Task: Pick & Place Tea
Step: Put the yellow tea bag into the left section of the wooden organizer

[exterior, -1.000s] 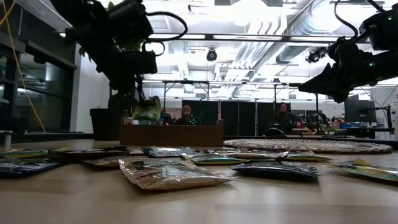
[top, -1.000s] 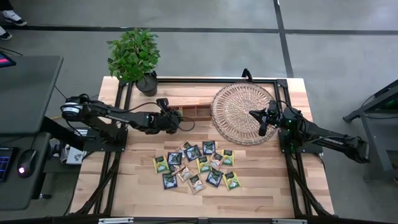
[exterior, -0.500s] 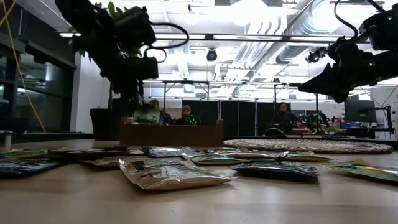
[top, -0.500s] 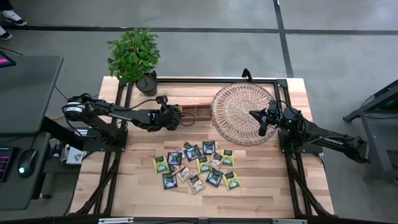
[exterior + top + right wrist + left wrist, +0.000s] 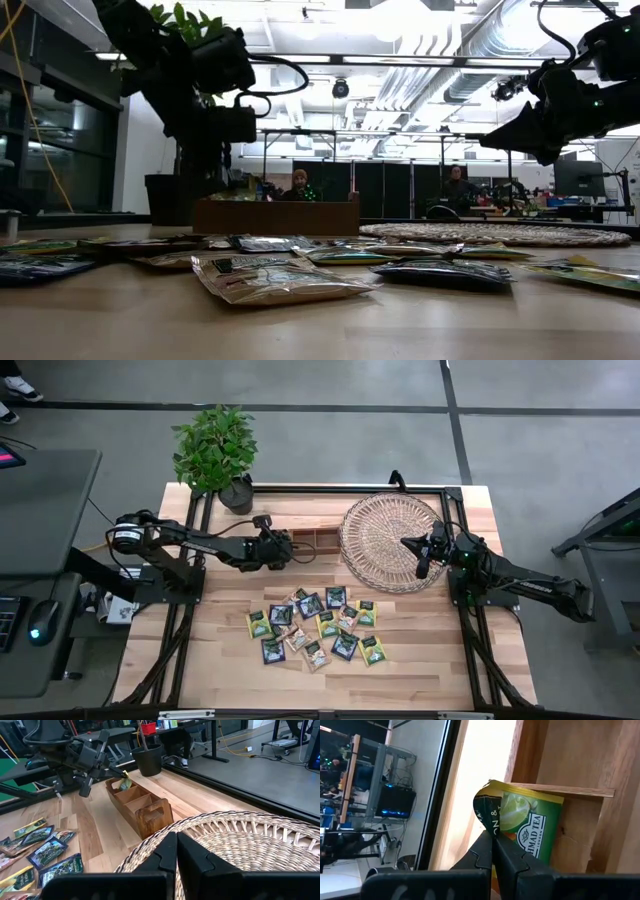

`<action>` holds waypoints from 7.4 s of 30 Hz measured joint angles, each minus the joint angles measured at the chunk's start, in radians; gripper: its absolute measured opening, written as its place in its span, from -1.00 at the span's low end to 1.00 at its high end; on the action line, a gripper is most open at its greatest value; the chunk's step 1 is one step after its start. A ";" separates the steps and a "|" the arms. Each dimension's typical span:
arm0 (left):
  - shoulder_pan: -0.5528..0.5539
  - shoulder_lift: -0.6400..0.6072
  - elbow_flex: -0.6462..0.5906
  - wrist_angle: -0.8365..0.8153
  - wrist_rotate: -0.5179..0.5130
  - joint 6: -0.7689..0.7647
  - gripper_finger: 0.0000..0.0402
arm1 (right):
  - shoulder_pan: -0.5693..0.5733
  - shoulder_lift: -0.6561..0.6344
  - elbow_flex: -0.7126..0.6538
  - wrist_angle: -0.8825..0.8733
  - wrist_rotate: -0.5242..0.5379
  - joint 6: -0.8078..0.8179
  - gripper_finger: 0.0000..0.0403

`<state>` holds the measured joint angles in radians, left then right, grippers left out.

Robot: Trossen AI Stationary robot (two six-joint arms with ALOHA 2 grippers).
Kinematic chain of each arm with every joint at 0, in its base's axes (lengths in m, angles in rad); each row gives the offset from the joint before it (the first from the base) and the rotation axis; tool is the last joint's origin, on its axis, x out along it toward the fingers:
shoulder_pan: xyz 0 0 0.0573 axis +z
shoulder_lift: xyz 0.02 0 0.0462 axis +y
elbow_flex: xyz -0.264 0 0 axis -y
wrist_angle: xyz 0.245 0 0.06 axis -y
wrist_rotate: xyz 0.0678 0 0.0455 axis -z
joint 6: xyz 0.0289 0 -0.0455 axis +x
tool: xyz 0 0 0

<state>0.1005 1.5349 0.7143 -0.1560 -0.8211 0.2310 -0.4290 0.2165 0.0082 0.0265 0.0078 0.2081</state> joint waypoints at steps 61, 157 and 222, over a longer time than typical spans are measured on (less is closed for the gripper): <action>-0.003 -0.320 0.116 -0.438 0.210 -0.158 -0.19 | 0.000 0.000 0.000 0.000 0.000 0.000 -0.96; -0.230 -0.234 -0.306 0.011 1.192 -0.756 0.40 | 0.000 0.000 0.000 0.000 0.000 0.000 -0.96; -0.233 -0.220 -0.312 -0.004 1.344 -0.817 -0.55 | 0.000 0.000 0.000 0.000 0.000 0.000 -0.97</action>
<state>-0.1320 1.3148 0.4026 -0.1602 0.5224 -0.5857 -0.4291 0.2161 0.0084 0.0265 0.0080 0.2079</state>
